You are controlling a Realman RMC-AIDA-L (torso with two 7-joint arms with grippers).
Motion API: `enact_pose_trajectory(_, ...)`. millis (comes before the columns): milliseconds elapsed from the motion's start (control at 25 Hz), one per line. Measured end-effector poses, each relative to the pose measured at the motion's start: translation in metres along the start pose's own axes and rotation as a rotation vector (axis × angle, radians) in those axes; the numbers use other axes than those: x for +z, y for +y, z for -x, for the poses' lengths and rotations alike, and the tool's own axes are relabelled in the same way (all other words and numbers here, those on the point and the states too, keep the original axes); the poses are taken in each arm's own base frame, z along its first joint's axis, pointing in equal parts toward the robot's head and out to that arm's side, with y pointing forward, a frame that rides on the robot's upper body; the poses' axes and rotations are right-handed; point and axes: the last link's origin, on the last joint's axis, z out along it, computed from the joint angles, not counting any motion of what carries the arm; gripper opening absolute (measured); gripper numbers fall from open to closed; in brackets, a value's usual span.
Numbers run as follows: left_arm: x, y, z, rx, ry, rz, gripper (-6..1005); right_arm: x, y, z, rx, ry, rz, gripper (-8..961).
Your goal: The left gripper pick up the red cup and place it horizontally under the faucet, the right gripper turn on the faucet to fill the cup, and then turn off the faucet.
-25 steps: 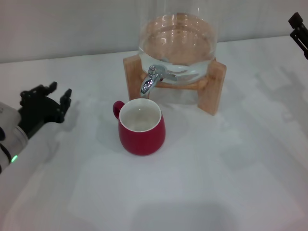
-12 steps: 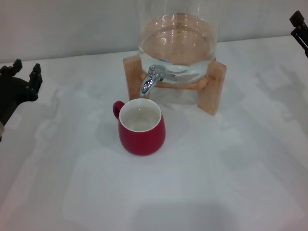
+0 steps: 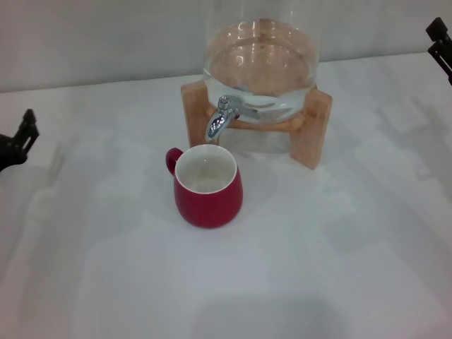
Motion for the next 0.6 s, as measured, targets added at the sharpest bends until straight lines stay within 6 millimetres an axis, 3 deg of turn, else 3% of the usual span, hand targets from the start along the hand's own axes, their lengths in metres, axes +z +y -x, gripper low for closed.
enact_pose_trajectory(480, -0.039, -0.015, -0.001, 0.06, 0.113, -0.057, 889, -0.001, 0.013, -0.002, 0.018, 0.0, 0.069, 868)
enact_pose_trajectory(600, -0.051, -0.019, -0.002, 0.087, 0.157, -0.079, 889, -0.002, 0.019, -0.003, 0.032, 0.004, 0.1, 868)
